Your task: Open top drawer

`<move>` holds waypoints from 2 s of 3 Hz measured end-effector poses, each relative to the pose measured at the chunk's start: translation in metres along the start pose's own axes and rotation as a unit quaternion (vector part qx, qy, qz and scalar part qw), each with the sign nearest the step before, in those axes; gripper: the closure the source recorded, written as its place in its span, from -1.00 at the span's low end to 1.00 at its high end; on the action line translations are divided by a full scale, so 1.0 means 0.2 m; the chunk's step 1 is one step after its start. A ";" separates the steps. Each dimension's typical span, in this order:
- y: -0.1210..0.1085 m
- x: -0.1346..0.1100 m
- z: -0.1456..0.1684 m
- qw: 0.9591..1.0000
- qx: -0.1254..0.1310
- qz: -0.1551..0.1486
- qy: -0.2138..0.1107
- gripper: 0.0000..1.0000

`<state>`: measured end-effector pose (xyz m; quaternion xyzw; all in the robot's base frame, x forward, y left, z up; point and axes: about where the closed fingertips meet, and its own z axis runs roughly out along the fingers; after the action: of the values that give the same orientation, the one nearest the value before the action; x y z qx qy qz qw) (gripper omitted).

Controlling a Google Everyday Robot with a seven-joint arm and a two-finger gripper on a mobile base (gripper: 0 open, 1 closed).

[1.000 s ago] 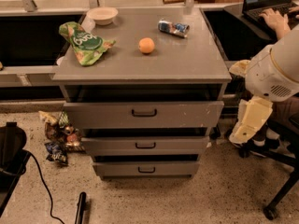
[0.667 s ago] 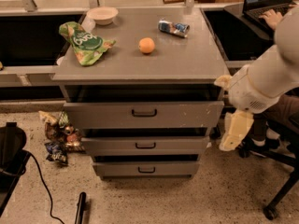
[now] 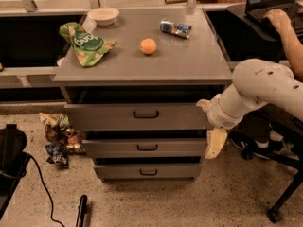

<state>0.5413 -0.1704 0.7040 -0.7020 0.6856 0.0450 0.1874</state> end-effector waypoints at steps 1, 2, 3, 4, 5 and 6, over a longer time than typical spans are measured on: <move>0.00 0.00 0.00 1.000 0.000 0.000 0.000 -1.00; -0.09 0.00 0.06 0.999 0.013 -0.029 0.015 -1.00; -0.19 -0.02 0.11 0.997 0.027 -0.066 0.032 -1.00; -0.27 -0.02 0.17 0.995 0.023 -0.086 0.037 -1.00; -0.34 0.00 0.25 0.995 0.011 -0.090 0.031 -1.00; -0.34 0.03 0.32 0.996 0.002 -0.081 0.023 -0.62</move>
Offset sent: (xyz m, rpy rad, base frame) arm 0.0508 0.0064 -0.0143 -0.0981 -0.1129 0.0915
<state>0.6210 -0.1556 0.6578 -0.7561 0.6304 0.0121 0.1757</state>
